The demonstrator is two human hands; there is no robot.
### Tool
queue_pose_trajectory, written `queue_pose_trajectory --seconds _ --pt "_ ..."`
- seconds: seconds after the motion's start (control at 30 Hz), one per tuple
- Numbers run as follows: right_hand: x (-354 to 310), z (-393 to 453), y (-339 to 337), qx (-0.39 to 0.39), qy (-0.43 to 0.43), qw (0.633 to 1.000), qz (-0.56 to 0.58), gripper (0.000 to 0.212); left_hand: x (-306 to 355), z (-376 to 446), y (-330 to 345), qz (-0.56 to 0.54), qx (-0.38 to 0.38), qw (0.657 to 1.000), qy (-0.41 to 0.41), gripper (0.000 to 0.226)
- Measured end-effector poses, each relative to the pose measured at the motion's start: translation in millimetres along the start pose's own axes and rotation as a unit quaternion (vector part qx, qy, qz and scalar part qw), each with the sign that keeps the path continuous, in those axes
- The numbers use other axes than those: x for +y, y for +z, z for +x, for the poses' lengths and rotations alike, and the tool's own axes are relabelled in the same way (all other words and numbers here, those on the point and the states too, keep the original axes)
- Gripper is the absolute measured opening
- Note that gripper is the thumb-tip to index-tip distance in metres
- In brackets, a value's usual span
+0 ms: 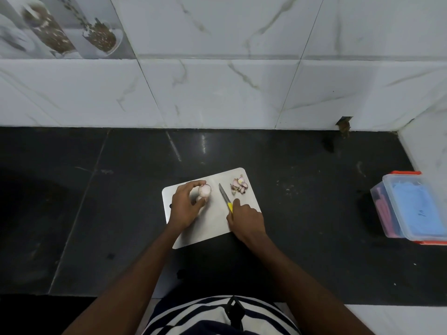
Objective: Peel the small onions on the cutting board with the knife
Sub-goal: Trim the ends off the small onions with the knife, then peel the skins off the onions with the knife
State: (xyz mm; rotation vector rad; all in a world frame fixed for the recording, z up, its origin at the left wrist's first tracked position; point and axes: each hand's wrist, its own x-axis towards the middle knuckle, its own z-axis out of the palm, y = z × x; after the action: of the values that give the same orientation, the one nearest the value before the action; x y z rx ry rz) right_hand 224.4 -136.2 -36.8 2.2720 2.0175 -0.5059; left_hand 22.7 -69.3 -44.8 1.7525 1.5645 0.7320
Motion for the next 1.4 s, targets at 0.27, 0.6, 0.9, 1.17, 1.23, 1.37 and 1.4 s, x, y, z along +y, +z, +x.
queue_pose_trajectory --seconds 0.27,0.6,0.9,1.17,1.23,1.37,1.4 --pt "-5.1 -0.5 -0.9 -0.052 0.007 0.994 0.093 0.022 20.4 -28.4 -10.0 -0.252 -0.031 0.962 -0.101 0.042" --pt "-29.8 -30.9 -51.6 0.014 0.015 0.847 0.531 0.02 52.4 -40.9 -16.0 -0.554 -0.039 0.817 -0.156 0.084" --pt "-64.2 -41.9 -78.0 0.121 -0.045 0.867 0.482 0.028 80.2 -38.4 -35.5 -0.629 -0.099 0.76 -0.129 0.077" --pt "-82.9 -42.3 -87.9 0.199 -0.016 0.892 0.406 0.052 81.4 -35.2 -51.3 -0.571 -0.092 0.809 -0.107 0.049" --pt "-87.2 -46.1 -86.5 0.195 0.0 0.894 0.404 0.056 82.6 -35.9 -53.9 -0.536 -0.085 0.834 -0.099 0.047" --pt "-86.2 -50.1 -84.0 0.187 0.002 0.904 0.385 0.057 78.6 -32.7 -64.9 -0.462 -0.119 0.877 -0.06 0.043" --pt "-82.0 -50.3 -84.5 0.186 -0.012 0.909 0.374 0.053 77.0 -30.2 -69.8 -0.435 -0.134 0.889 -0.045 0.044"
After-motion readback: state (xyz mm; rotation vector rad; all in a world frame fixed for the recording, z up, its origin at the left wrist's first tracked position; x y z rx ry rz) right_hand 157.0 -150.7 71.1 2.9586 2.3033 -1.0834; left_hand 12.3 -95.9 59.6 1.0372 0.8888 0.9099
